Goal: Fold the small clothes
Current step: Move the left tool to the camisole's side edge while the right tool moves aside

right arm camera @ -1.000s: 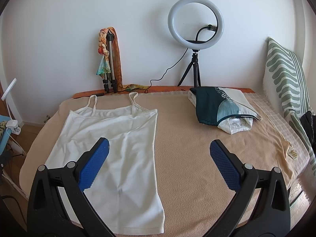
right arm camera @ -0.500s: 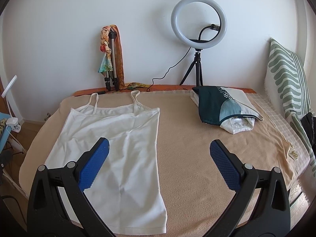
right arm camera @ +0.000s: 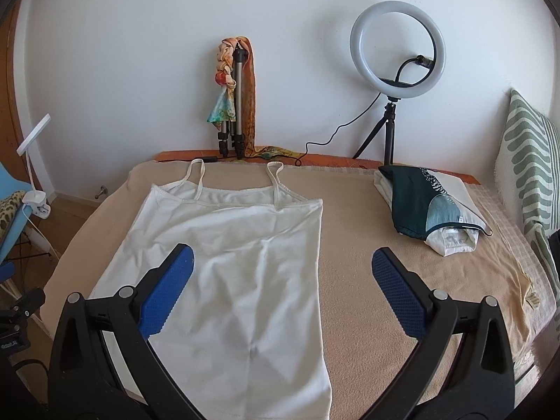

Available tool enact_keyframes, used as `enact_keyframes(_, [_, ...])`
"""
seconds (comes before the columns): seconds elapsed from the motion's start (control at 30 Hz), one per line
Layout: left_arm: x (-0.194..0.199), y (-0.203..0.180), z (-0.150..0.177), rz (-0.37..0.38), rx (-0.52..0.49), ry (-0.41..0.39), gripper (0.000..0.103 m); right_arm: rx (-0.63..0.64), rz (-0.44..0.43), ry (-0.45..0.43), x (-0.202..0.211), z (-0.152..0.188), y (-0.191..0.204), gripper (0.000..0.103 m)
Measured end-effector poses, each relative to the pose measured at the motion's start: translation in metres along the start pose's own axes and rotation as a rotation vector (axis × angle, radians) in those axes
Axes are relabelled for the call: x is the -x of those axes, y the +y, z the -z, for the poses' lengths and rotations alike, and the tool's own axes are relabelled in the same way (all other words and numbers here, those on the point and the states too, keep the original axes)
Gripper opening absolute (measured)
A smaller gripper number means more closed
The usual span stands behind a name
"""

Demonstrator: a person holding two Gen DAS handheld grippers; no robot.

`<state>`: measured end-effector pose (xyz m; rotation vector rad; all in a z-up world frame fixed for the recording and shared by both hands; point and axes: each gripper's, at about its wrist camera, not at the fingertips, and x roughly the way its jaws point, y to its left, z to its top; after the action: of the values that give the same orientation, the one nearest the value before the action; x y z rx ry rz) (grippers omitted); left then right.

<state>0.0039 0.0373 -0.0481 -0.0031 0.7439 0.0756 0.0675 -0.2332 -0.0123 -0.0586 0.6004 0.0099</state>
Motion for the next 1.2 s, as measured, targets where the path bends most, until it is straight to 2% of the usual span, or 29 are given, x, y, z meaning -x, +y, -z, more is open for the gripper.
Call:
enact_keyframes(0.27, [-0.002, 0.014, 0.005, -0.034, 0.001, 0.008, 0.088, 0.065, -0.098, 0.071, -0.034, -0.013, 0.024, 0.103])
enact_keyframes(0.5, [-0.008, 0.024, 0.002, -0.043, 0.011, 0.022, 0.086, 0.160, -0.117, 0.086, -0.068, -0.035, 0.054, 0.103])
enact_keyframes(0.77, [-0.015, 0.036, 0.003, -0.050, 0.024, 0.041, 0.081, 0.207, -0.159, 0.097, -0.102, -0.057, 0.079, 0.103])
enact_keyframes(0.93, [-0.019, 0.042, 0.007, -0.037, 0.047, 0.054, 0.081, 0.223, -0.210, 0.129, -0.122, -0.069, 0.098, 0.103])
enact_keyframes(1.03, [-0.027, 0.048, 0.015, 0.020, 0.089, 0.101, 0.080, 0.220, -0.258, 0.175, -0.140, -0.080, 0.112, 0.099])
enact_keyframes(1.1, [-0.036, 0.053, 0.022, 0.055, 0.121, 0.148, 0.075, 0.199, -0.292, 0.208, -0.152, -0.087, 0.121, 0.093])
enact_keyframes(1.17, [-0.046, 0.056, 0.030, 0.099, 0.143, 0.201, 0.052, 0.164, -0.334, 0.246, -0.167, -0.096, 0.128, 0.088])
enact_keyframes(1.2, [-0.050, 0.058, 0.035, 0.114, 0.159, 0.224, 0.048, 0.147, -0.353, 0.264, -0.176, -0.099, 0.132, 0.086])
